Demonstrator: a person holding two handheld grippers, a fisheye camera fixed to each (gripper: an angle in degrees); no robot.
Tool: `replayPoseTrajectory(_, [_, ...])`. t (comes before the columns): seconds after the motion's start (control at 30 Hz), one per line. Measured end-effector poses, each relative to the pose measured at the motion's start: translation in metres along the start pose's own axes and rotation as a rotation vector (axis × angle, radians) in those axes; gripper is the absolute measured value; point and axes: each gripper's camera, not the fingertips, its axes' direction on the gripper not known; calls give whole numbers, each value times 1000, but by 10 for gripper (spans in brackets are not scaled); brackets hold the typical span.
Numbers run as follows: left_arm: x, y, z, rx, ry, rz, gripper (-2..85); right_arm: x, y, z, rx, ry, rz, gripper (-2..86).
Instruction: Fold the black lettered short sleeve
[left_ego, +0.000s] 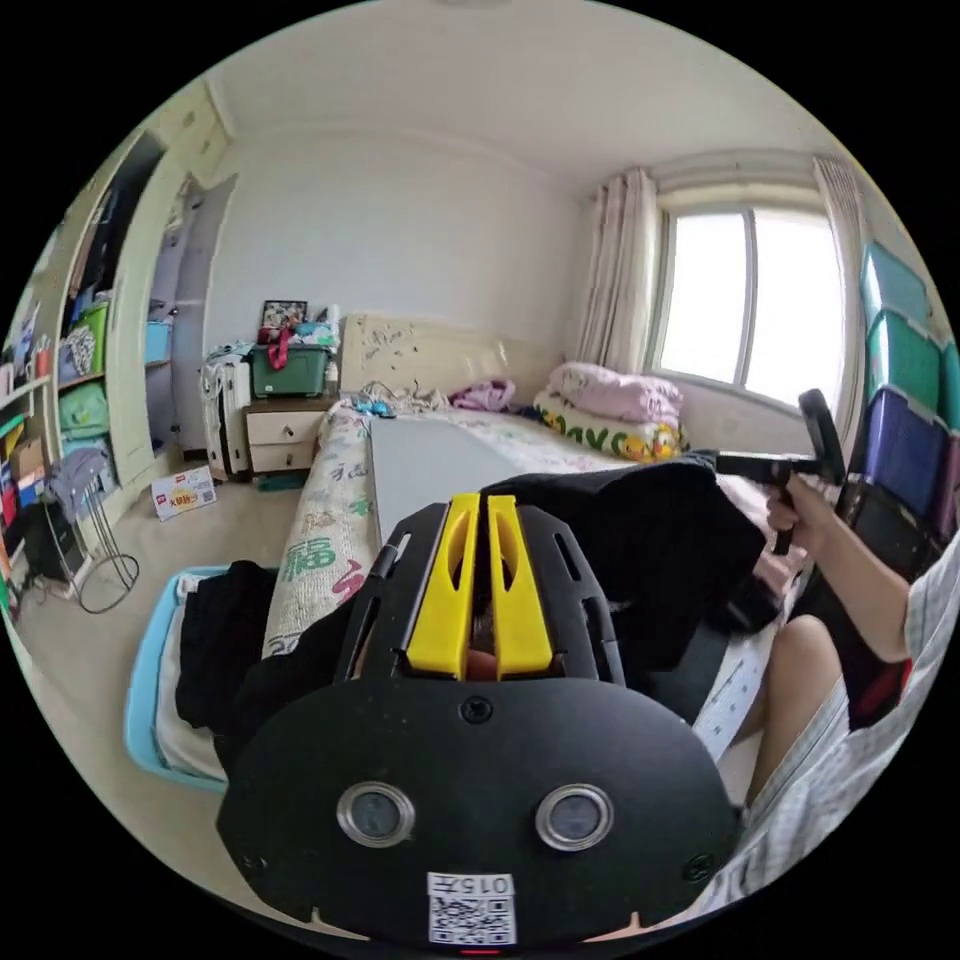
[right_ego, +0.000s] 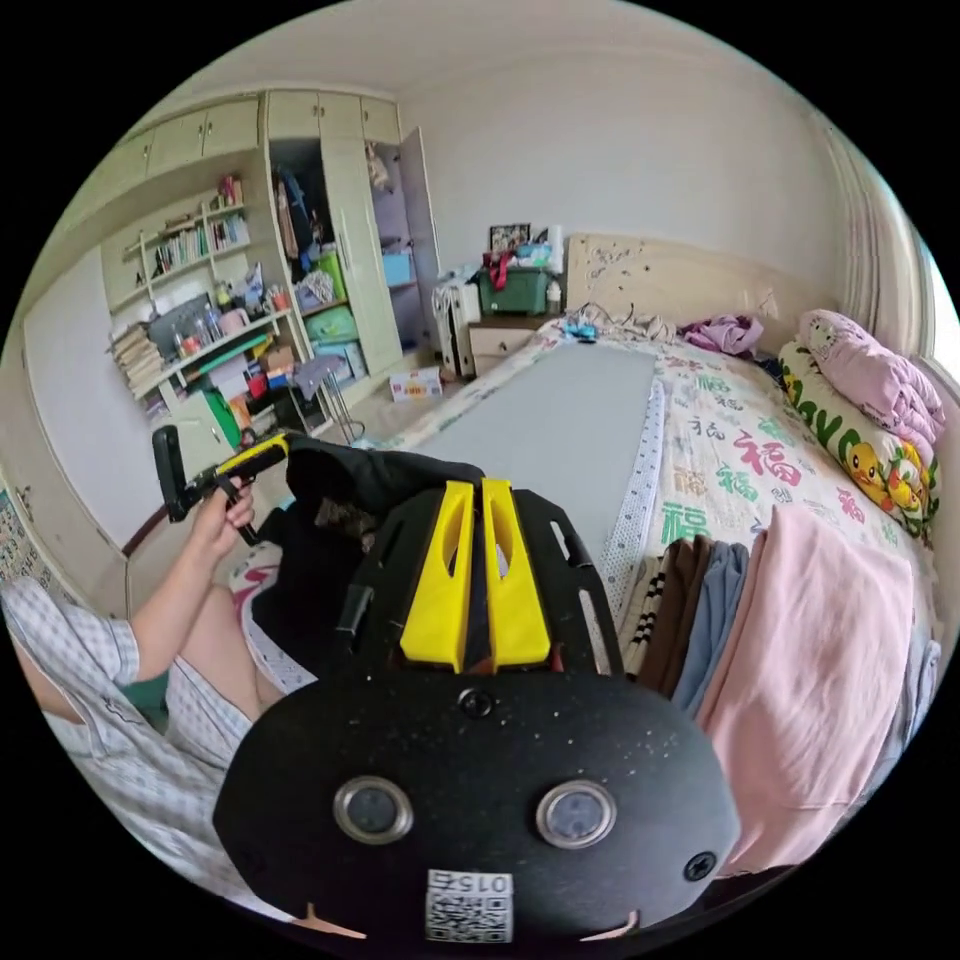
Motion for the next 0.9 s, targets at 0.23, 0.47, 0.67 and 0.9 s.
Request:
replayPoseTrajectory(0.23, [81, -70, -179, 443, 5, -159, -5, -79, -63, -237, 494, -130, 73, -5])
replayPoseTrajectory(0.47, [199, -108, -322, 878, 24, -34, -6, -179, -71, -481, 1019, -119, 17, 0])
replayPoseTrajectory(0.67, [275, -134, -414, 1088, -84, 160, -6, -256, -67, -603, 1338, 29, -149, 0])
replayPoseTrajectory(0.9, [288, -172, -426, 1121, -214, 253, -5, -282, -111, -609, 1350, 162, -308, -1])
